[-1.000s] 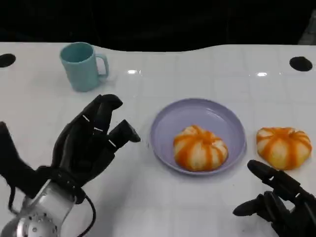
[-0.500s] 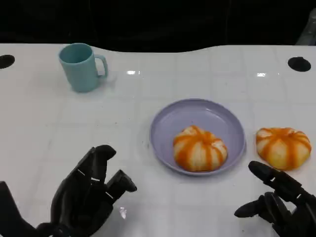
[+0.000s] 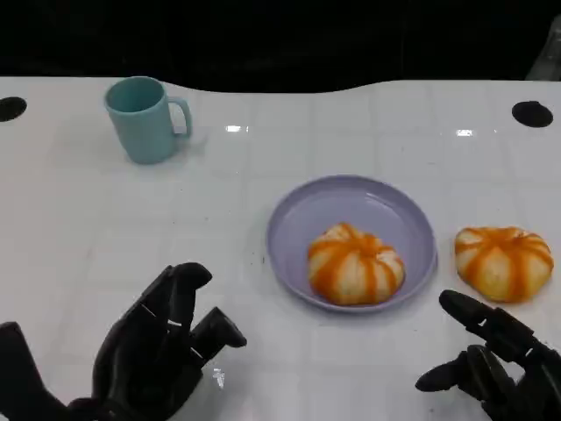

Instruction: Grasp the bread from the table and place it into the plate.

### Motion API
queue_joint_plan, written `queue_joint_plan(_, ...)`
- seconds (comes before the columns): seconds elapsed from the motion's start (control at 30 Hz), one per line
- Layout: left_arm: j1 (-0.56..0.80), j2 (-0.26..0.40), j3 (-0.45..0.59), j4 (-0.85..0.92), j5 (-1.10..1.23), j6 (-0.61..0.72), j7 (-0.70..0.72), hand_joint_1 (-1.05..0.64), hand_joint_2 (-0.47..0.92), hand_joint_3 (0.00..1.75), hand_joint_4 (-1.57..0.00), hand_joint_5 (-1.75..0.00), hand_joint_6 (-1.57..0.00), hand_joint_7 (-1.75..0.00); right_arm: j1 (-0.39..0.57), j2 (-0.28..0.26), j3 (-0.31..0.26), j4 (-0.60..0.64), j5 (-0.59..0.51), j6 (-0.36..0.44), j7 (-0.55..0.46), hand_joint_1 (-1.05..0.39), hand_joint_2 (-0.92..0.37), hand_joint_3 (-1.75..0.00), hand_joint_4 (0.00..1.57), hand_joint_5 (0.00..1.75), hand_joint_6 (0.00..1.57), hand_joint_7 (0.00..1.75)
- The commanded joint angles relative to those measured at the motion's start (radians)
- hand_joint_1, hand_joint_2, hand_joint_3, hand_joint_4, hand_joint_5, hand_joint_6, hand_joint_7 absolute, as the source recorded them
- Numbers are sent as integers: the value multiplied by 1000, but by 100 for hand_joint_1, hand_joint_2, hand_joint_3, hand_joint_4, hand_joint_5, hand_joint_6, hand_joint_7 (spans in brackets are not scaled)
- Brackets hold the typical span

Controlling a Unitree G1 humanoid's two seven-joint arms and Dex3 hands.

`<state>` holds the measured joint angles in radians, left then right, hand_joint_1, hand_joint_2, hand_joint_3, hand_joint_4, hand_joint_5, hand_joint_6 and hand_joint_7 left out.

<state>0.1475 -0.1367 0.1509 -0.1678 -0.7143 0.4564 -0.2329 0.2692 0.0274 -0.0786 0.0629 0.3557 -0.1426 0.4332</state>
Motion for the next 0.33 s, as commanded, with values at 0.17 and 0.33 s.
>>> queue_joint_plan(0.17, 12, 18, 4, 6, 19, -19, -3, -53, 92, 45, -74, -175, -59, -158, -2, -11, -7, 0, 2, -10, -1, -74, -92, -32, 70, 111, 102, 17)
queue_joint_plan(0.33, 17, 24, 2, 0, 26, -24, -1, -53, 92, 44, -72, -175, -58, -158, -1, -10, -8, 7, 8, -19, 9, -74, -92, -32, 70, 111, 102, 17)
